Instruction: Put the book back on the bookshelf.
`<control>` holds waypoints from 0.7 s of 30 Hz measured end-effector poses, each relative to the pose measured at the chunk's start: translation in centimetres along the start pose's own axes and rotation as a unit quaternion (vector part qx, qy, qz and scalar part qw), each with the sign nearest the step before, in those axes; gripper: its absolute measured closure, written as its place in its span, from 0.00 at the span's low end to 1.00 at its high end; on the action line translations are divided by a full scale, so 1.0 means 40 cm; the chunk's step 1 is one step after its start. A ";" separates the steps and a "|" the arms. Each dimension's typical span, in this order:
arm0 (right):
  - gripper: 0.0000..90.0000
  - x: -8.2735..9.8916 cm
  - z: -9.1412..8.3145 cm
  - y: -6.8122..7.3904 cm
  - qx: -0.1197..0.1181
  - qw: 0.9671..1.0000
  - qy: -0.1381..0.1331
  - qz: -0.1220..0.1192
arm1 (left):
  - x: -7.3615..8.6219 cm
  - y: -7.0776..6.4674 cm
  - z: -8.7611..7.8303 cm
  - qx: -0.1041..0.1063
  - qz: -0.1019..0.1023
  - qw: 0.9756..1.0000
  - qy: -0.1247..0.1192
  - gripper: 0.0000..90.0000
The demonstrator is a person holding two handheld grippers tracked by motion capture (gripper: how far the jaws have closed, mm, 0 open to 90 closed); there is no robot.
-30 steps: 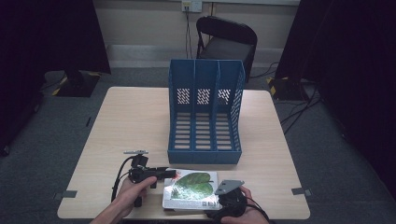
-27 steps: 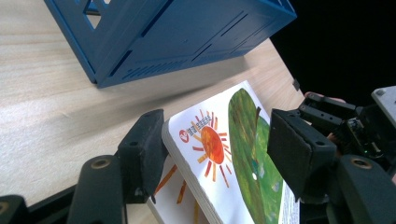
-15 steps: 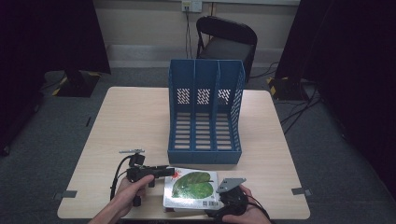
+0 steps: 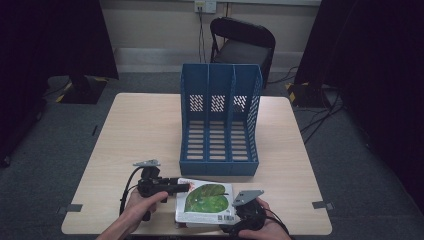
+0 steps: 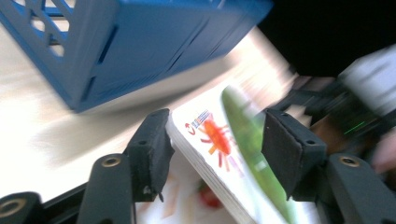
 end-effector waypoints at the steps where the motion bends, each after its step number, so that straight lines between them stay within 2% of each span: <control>1: 0.08 0.000 0.000 0.000 0.002 1.000 0.000 -0.002 | 0.003 0.001 0.001 -0.004 0.005 1.000 0.005 0.43; 5: 0.08 0.001 0.001 0.000 0.004 1.000 0.000 -0.004 | 0.003 0.002 0.000 0.002 -0.008 1.000 0.001 0.43; 6: 0.08 0.001 0.000 0.000 0.003 1.000 0.000 -0.003 | -0.007 -0.004 -0.006 0.026 -0.042 0.998 -0.024 0.42; 7: 0.08 0.001 0.000 -0.001 0.001 1.000 0.001 -0.001 | -0.007 -0.004 -0.006 0.026 -0.042 0.998 -0.024 0.42; 8: 0.08 0.000 -0.001 0.000 -0.002 1.000 0.000 0.001 | -0.020 -0.008 -0.015 0.059 -0.088 0.993 -0.055 0.44; 9: 0.08 0.000 -0.002 -0.001 -0.005 1.000 -0.001 0.005 | -0.026 -0.012 -0.020 0.075 -0.104 0.989 -0.069 0.46; 10: 0.08 0.000 -0.002 -0.001 -0.005 1.000 -0.001 0.005 | -0.026 -0.012 -0.020 0.075 -0.104 0.989 -0.069 0.48; 11: 0.08 -0.001 -0.003 -0.001 -0.009 1.000 -0.003 0.012 | -0.029 -0.017 -0.023 0.088 -0.116 0.986 -0.076 0.48; 12: 0.08 -0.002 -0.004 0.000 -0.015 1.000 -0.002 0.019 | -0.027 -0.021 -0.021 0.092 -0.119 0.986 -0.074 0.50; 14: 0.09 -0.004 -0.005 0.000 -0.019 0.999 -0.004 0.028 | -0.004 -0.047 -0.001 0.107 -0.108 0.988 -0.039 0.54; 15: 0.09 -0.004 -0.005 0.000 -0.017 0.999 -0.004 0.028 | 0.014 -0.073 0.022 0.113 -0.096 0.989 -0.010 0.53; 16: 0.09 -0.004 -0.004 0.000 -0.016 1.000 -0.005 0.023 | 0.023 -0.083 0.032 0.107 -0.081 0.991 0.005 0.53; 17: 0.09 -0.004 -0.003 0.000 -0.013 1.000 -0.005 0.020 | 0.026 -0.086 0.039 0.099 -0.067 0.993 0.014 0.52; 19: 0.09 -0.004 -0.003 0.000 -0.011 1.000 -0.005 0.019 | 0.026 -0.085 0.042 0.098 -0.064 0.993 0.017 0.52; 21: 0.10 -0.004 -0.003 0.000 -0.013 1.000 -0.005 0.019 | 0.025 -0.078 0.041 0.097 -0.068 0.993 0.015 0.59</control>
Point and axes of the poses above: each handheld gripper's, and its own axes: z roughly forward along the jaws, x roughly out of its underside, y roughly to its left, the point moved 10 cm from there along z, roughly forward along the jaws, and after that the axes turned 9 degrees about z, right-handed, at the moved point
